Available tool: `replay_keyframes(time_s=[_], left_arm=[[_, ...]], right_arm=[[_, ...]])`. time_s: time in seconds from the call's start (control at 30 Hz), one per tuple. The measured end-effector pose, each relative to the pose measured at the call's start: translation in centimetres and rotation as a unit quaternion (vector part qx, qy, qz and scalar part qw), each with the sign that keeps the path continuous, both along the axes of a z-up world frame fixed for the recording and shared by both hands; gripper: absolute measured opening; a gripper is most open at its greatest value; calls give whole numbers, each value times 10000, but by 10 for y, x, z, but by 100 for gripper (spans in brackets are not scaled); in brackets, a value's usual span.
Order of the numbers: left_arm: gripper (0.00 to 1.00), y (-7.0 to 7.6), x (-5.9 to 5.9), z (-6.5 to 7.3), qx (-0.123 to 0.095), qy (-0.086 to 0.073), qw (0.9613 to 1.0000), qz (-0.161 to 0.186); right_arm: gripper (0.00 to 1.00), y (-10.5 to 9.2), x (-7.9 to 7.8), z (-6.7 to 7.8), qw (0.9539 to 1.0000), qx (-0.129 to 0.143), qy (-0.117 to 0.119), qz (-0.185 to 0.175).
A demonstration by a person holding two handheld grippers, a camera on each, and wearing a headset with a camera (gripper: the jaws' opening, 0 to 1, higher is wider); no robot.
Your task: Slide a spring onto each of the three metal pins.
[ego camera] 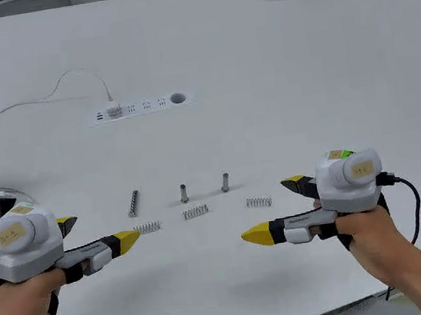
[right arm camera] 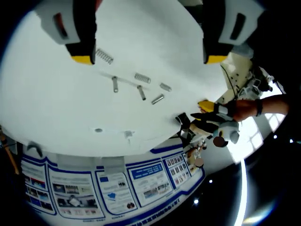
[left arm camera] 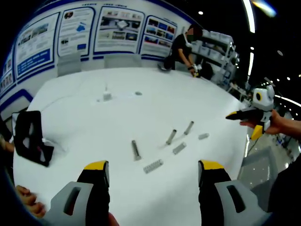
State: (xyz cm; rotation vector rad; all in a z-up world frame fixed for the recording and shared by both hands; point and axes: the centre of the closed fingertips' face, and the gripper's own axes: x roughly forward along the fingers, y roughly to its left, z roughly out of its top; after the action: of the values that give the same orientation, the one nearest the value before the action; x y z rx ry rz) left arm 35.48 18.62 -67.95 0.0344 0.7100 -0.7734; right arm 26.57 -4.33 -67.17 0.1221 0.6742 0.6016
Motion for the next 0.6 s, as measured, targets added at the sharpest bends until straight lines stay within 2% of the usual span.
replay_keyframes(time_s=[0.33, 0.6], left_arm=[[72, -12, 23, -6, 71, -10, 10000, -19], [72, -18, 38, -18, 120, 95, 9999, -35]], right_arm=[[93, -1, -6, 2, 10000, -50, -53, 36], [94, -1, -8, 1, 10000, -53, -3, 10]])
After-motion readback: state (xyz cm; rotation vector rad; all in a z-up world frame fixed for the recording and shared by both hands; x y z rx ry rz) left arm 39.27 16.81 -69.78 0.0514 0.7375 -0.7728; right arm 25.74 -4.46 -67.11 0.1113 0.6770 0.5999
